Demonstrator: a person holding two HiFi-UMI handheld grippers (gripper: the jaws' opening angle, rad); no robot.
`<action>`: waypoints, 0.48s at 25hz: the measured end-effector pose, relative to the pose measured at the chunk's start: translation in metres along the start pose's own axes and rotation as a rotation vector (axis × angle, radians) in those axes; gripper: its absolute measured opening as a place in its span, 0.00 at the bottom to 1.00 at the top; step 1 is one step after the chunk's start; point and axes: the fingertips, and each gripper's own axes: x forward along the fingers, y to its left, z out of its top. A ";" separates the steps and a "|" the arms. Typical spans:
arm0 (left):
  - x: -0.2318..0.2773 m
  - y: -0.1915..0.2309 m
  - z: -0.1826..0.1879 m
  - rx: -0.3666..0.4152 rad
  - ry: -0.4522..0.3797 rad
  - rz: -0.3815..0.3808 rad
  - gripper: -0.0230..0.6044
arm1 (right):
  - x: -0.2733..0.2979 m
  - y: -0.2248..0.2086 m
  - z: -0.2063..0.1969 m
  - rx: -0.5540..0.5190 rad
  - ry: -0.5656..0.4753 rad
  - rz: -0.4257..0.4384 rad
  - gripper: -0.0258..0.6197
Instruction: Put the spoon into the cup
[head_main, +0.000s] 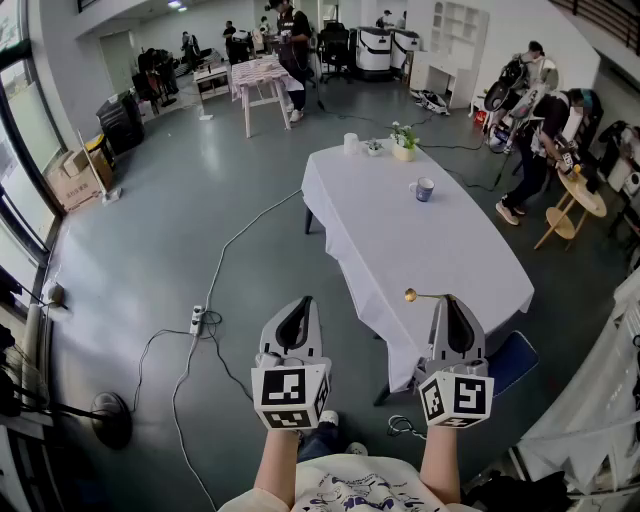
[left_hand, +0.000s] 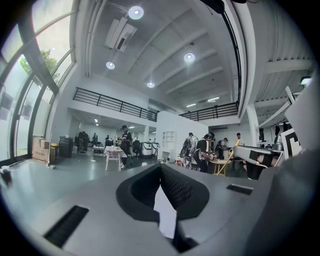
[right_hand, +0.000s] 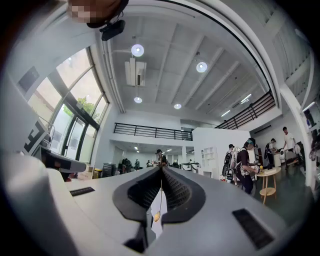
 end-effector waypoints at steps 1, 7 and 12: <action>0.001 0.002 -0.002 0.000 0.000 0.000 0.06 | 0.000 0.001 -0.003 0.002 0.002 -0.002 0.07; 0.007 0.010 -0.007 -0.004 0.003 0.000 0.06 | 0.008 0.006 -0.011 -0.004 0.001 0.003 0.07; 0.022 0.028 -0.007 -0.005 0.008 0.003 0.06 | 0.028 0.015 -0.017 0.018 -0.006 0.000 0.07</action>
